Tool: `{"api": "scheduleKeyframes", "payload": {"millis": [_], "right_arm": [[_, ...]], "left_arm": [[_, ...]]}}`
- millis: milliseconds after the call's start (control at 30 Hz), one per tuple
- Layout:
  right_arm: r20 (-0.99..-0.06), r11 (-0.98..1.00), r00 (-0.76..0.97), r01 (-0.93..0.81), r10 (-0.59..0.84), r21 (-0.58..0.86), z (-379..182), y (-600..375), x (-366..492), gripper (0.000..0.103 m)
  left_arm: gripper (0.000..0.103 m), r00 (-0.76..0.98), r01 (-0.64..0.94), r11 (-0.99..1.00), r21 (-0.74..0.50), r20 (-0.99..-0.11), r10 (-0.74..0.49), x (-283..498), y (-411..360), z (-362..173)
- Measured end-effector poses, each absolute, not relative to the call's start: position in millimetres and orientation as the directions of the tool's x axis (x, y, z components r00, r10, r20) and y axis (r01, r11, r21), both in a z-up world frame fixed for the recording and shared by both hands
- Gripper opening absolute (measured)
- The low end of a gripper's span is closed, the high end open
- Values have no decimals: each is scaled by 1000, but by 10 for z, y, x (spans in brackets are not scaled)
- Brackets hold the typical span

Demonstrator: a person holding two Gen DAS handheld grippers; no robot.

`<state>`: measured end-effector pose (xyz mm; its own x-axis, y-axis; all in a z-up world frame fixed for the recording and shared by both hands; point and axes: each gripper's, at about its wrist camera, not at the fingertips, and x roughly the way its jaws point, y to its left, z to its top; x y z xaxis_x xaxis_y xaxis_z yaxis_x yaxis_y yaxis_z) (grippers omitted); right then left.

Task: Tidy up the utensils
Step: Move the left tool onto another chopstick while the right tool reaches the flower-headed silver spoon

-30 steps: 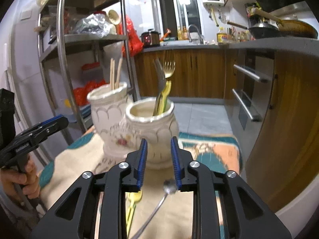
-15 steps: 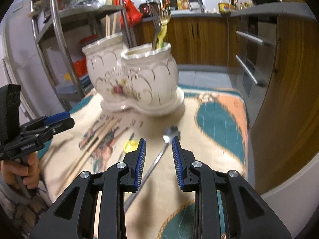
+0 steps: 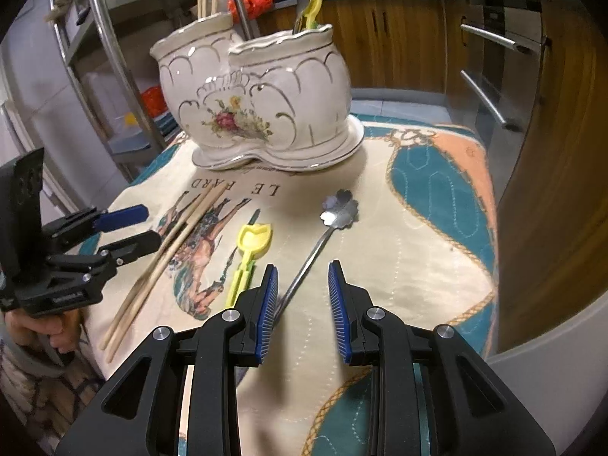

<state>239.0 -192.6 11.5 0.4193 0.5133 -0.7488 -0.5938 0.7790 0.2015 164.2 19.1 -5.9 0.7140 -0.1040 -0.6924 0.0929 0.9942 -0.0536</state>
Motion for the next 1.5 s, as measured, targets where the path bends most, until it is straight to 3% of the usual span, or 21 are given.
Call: {"api": "scheduleKeyframes", "payload": {"millis": [200, 333, 700, 1000, 1200, 1300, 1367, 1500], "right_arm": [[-778, 769, 414, -625, 473, 134, 85, -1802, 2343, 29], [-783, 751, 426, -656, 453, 78, 86, -1769, 2292, 18], [-790, 748, 432, -662, 435, 50, 96, -2068, 2380, 10], [-815, 768, 382, -630, 436, 116, 114, -2130, 2446, 10], [-873, 762, 341, -645, 348, 52, 161, -1953, 2562, 13], [-895, 761, 324, -648, 306, 26, 166, -1859, 2671, 17], [-902, 757, 313, -653, 297, 22, 165, -1830, 2728, 17], [-919, 725, 288, -689, 270, -3, 173, -1786, 2743, 12]], "left_arm": [[57, 682, 100, 995, -21, -726, -84, 1674, 153, -131], [56, 682, 105, 994, -9, -727, -78, 1665, 151, -144], [50, 683, 119, 993, 14, -726, -71, 1673, 156, -140], [46, 672, 128, 992, 12, -736, -78, 1697, 180, -127], [46, 633, 170, 985, 21, -769, -93, 1816, 194, -103], [41, 612, 199, 979, 37, -785, -95, 1877, 193, -80], [21, 602, 219, 975, 44, -792, -100, 1901, 201, -70], [9, 570, 235, 971, 45, -816, -101, 1962, 263, -43]]}}
